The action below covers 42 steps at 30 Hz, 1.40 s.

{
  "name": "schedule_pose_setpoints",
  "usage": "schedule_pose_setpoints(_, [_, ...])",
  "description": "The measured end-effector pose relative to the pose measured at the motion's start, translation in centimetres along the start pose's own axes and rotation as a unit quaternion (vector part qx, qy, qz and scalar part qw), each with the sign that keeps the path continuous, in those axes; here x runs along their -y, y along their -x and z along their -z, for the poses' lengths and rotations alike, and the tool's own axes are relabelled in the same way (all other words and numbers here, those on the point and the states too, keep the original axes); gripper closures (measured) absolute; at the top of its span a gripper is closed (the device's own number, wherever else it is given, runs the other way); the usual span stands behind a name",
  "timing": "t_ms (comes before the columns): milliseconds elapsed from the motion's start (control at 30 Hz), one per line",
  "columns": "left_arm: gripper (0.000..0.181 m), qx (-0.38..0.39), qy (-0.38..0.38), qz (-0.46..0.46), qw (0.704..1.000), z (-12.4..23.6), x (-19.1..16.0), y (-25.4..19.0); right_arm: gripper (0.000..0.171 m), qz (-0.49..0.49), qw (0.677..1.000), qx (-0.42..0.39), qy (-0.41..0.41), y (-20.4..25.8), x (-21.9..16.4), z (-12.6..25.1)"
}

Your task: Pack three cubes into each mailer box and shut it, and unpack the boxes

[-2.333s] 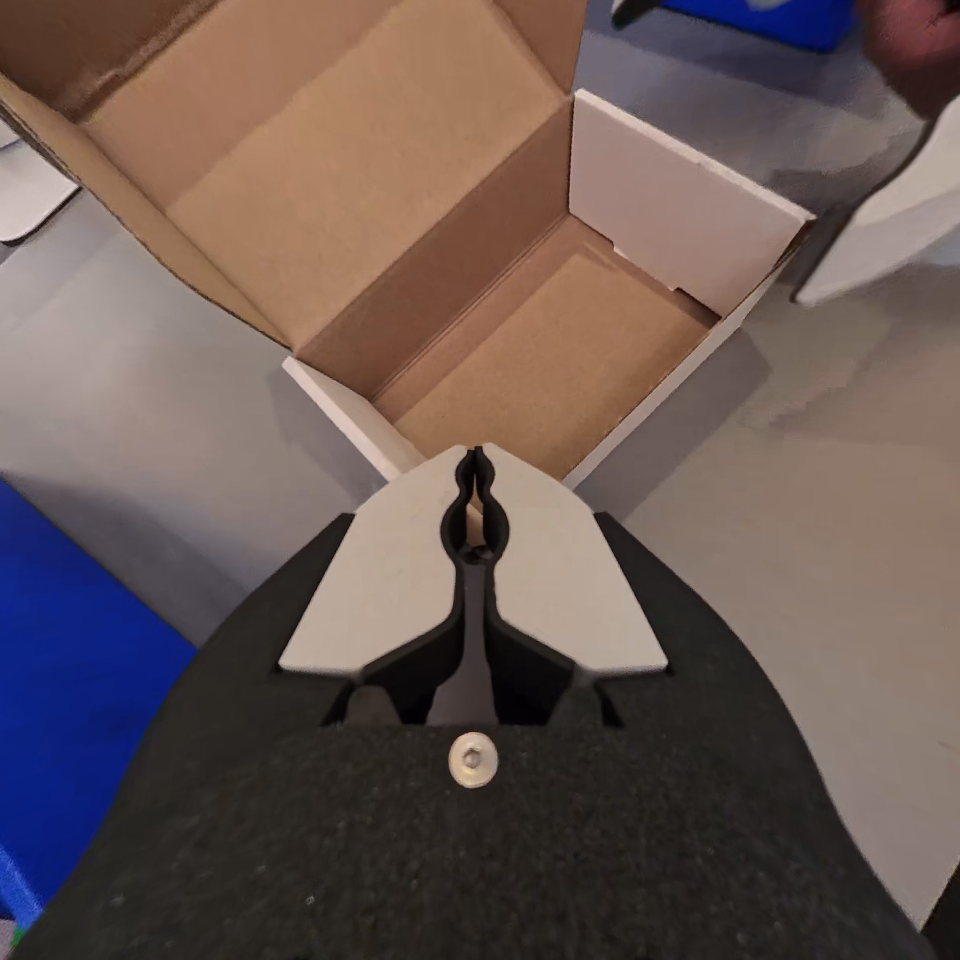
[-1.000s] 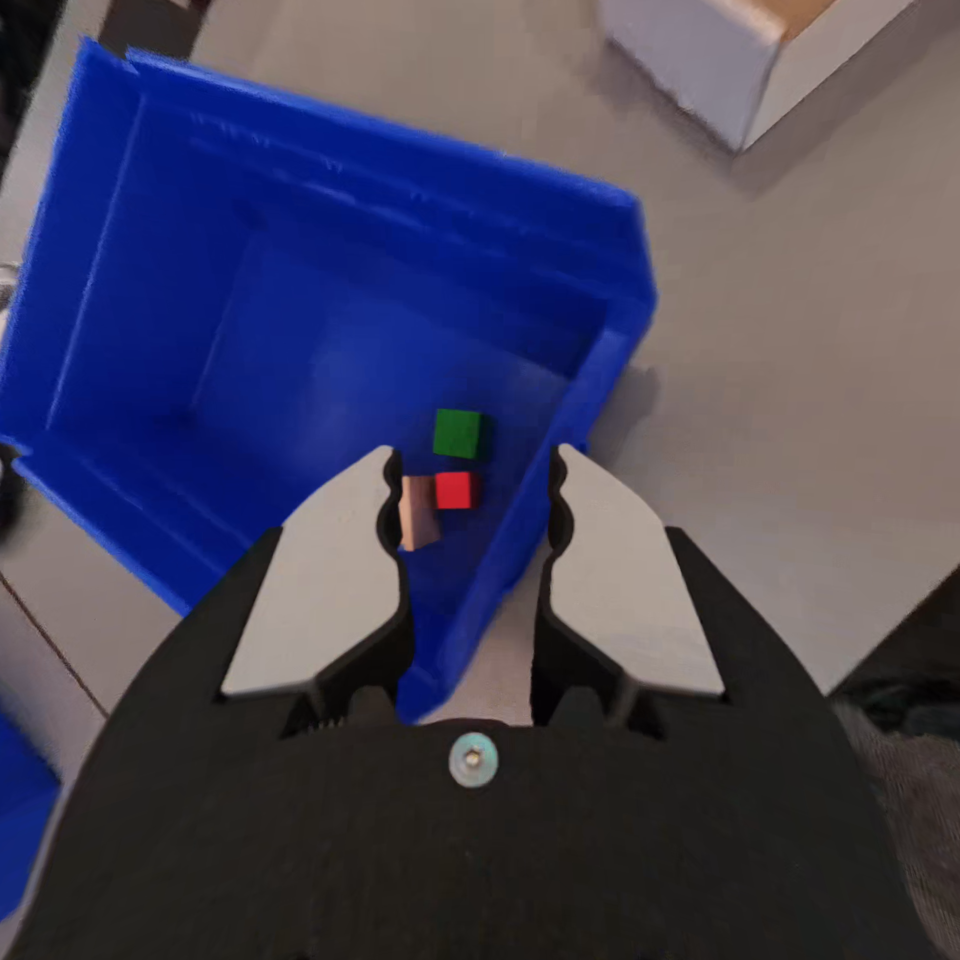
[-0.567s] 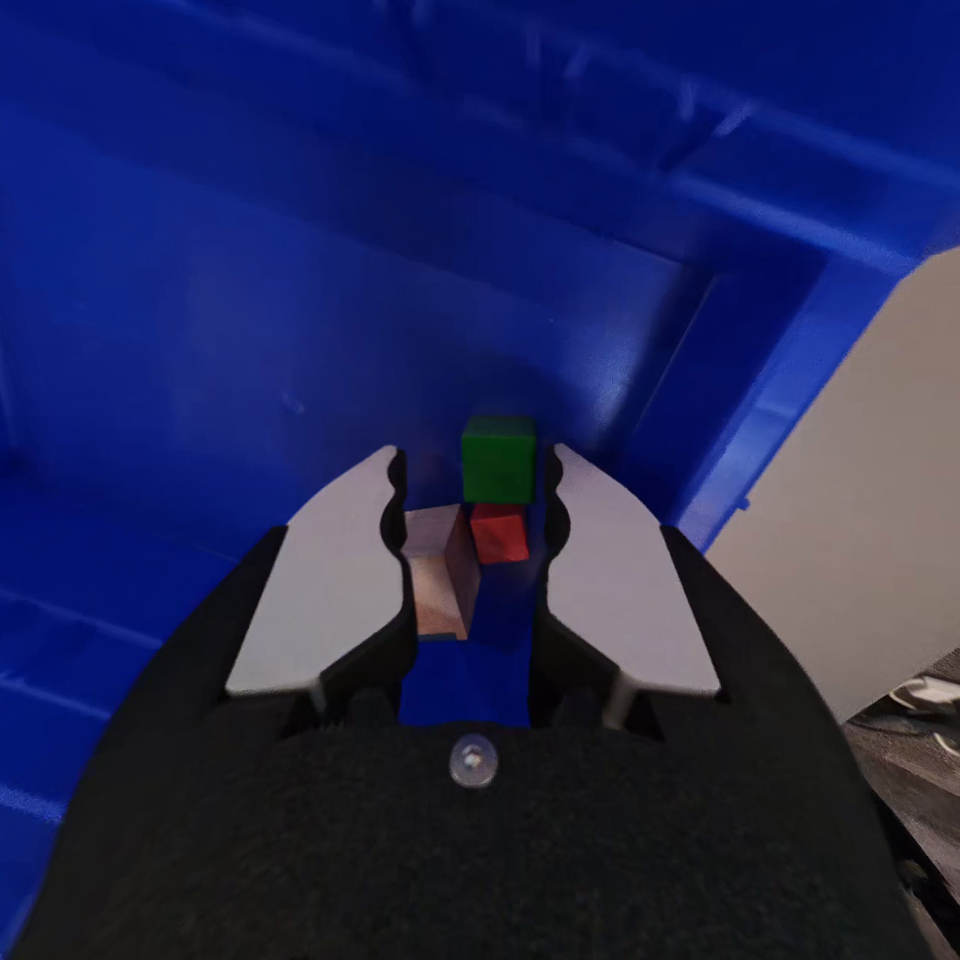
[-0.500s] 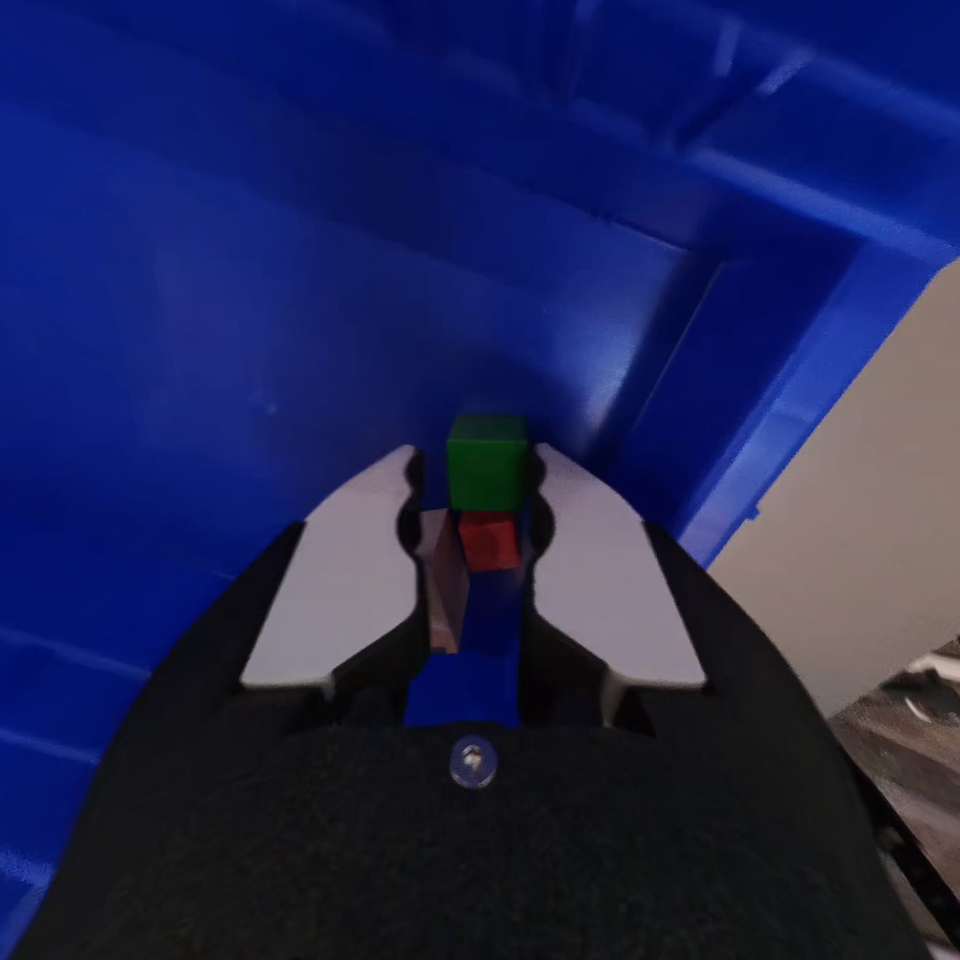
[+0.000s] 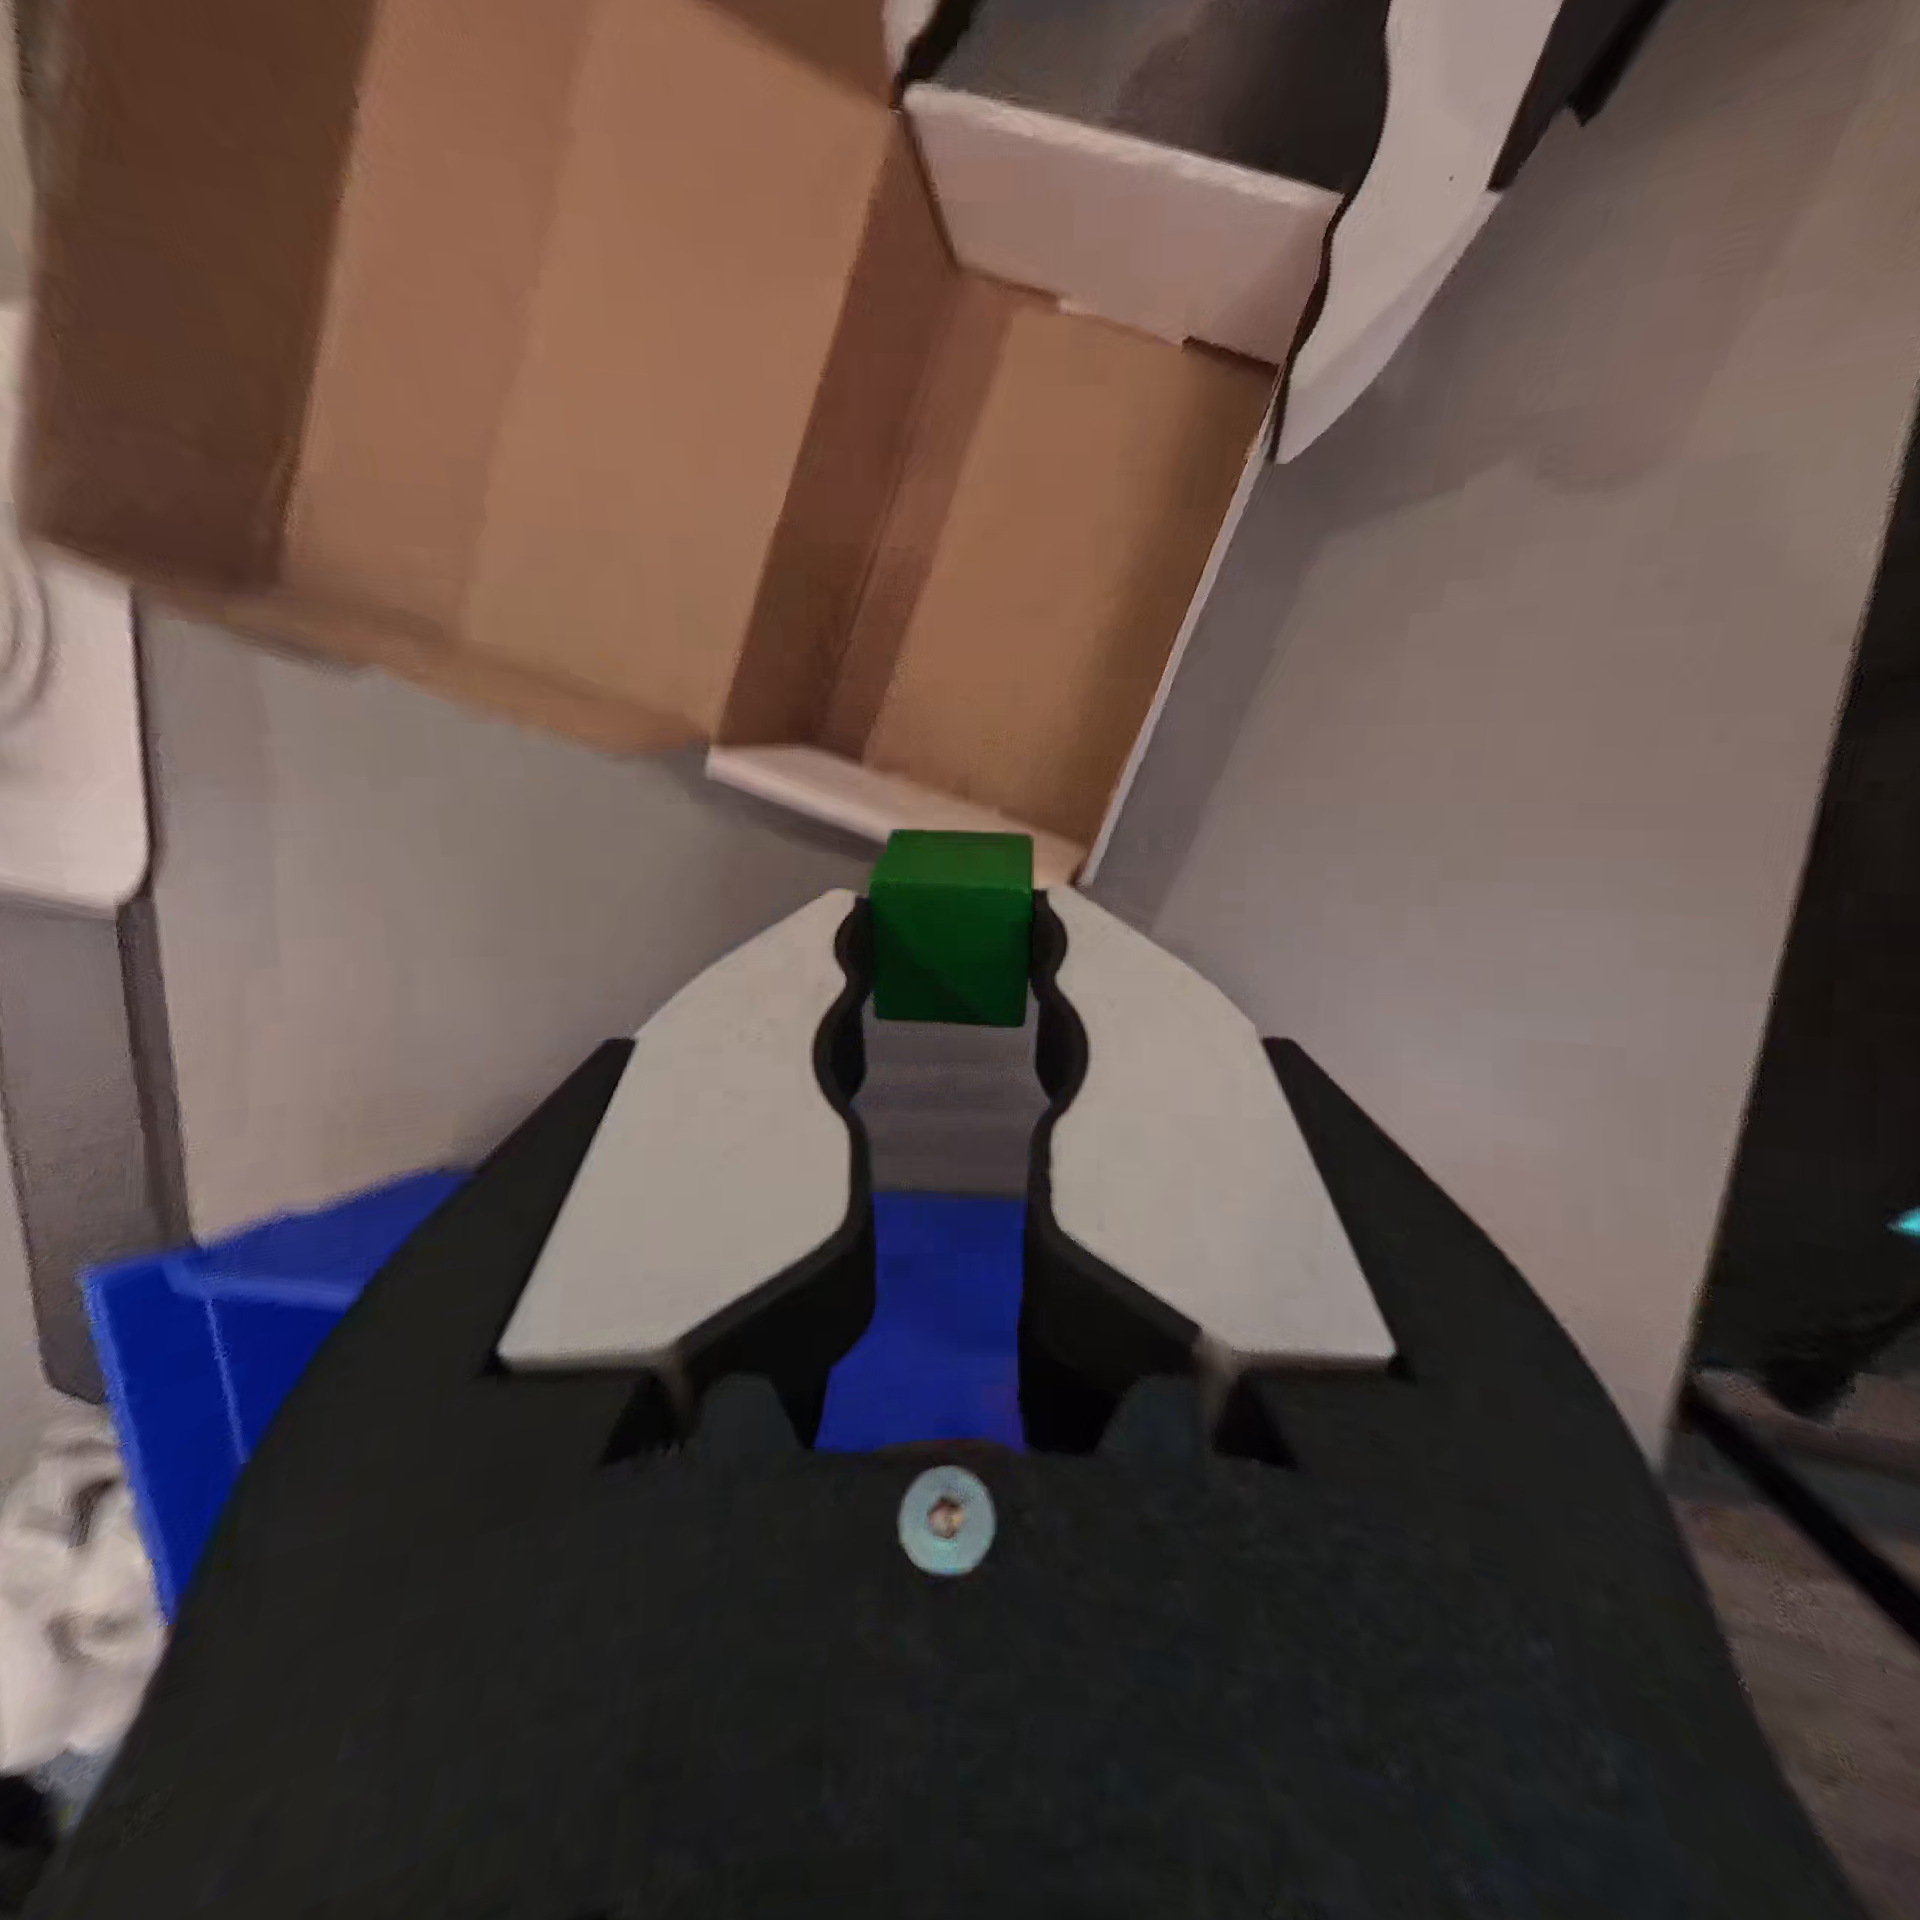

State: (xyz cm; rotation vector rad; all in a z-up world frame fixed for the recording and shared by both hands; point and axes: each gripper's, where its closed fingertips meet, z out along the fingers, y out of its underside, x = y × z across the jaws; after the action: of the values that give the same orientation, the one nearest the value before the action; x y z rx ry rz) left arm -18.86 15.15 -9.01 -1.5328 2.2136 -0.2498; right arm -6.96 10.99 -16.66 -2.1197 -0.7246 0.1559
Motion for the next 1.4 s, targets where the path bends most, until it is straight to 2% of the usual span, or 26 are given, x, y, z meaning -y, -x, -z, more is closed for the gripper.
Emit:
schedule_pose_setpoints(67, [0.153,-0.005,0.022,-0.029,0.999,-3.0,1.8,0.3,0.053,0.0,1.0,0.0,-0.001,0.0,0.0,0.0])
schedule_pose_setpoints(233, [0.153,-0.085,0.044,-0.018,0.995,-10.1,5.7,0.2,0.053,0.003,1.0,0.002,0.0,0.2,-0.1,0.2])
schedule_pose_setpoints(400, [0.153,-0.128,0.053,-0.038,0.99,-13.4,7.8,-1.7,0.053,0.0,1.0,0.0,-0.001,0.2,-0.2,0.3])
schedule_pose_setpoints(600, [0.153,-0.116,0.067,-0.051,0.99,-14.6,7.8,-2.5,0.053,0.002,1.0,0.002,-0.004,0.3,-0.2,0.3])
schedule_pose_setpoints(667, [0.147,-0.11,0.06,-0.047,0.991,-14.3,7.8,-2.5,0.053,0.002,1.0,0.003,-0.005,0.3,-0.2,0.3])
schedule_pose_setpoints(767, [0.137,-0.096,0.045,-0.025,0.994,-12.6,7.4,-1.8,0.053,0.003,1.0,0.003,-0.003,0.3,-0.2,0.3])
schedule_pose_setpoints(833, [0.134,-0.083,0.019,-0.001,0.996,-9.8,6.7,-0.9,0.053,0.004,1.0,0.003,-0.003,0.3,-0.2,0.3])
schedule_pose_setpoints(900, [0.133,-0.061,-0.007,0.03,0.998,-5.9,5.0,0.1,0.053,0.003,1.0,0.003,-0.003,0.3,-0.2,0.3])
schedule_pose_setpoints(967, [0.132,-0.029,-0.01,0.063,0.998,-1.9,1.6,1.3,0.053,0.003,1.0,0.003,-0.003,0.3,-0.2,0.3])
schedule_pose_setpoints(1100, [0.131,0.03,0.065,0.12,0.99,3.6,-9.6,2.7,0.053,0.004,1.0,0.005,-0.005,0.3,-0.2,0.3])
schedule_pose_setpoints(1167, [0.131,0.034,0.112,0.168,0.979,4.8,-15.0,2.8,0.053,0.004,1.0,0.005,-0.004,0.3,-0.2,0.2])
schedule_pose_setpoints(1267, [0.127,0.026,0.174,0.223,0.959,4.6,-21.1,2.5,0.053,0.006,1.0,0.007,0.0,0.3,-0.2,0.2])
schedule_pose_setpoints(1400, [0.125,0.015,0.248,0.234,0.94,3.0,-25.4,2.2,0.053,0.006,1.0,0.006,0.001,0.4,-0.1,0.1])
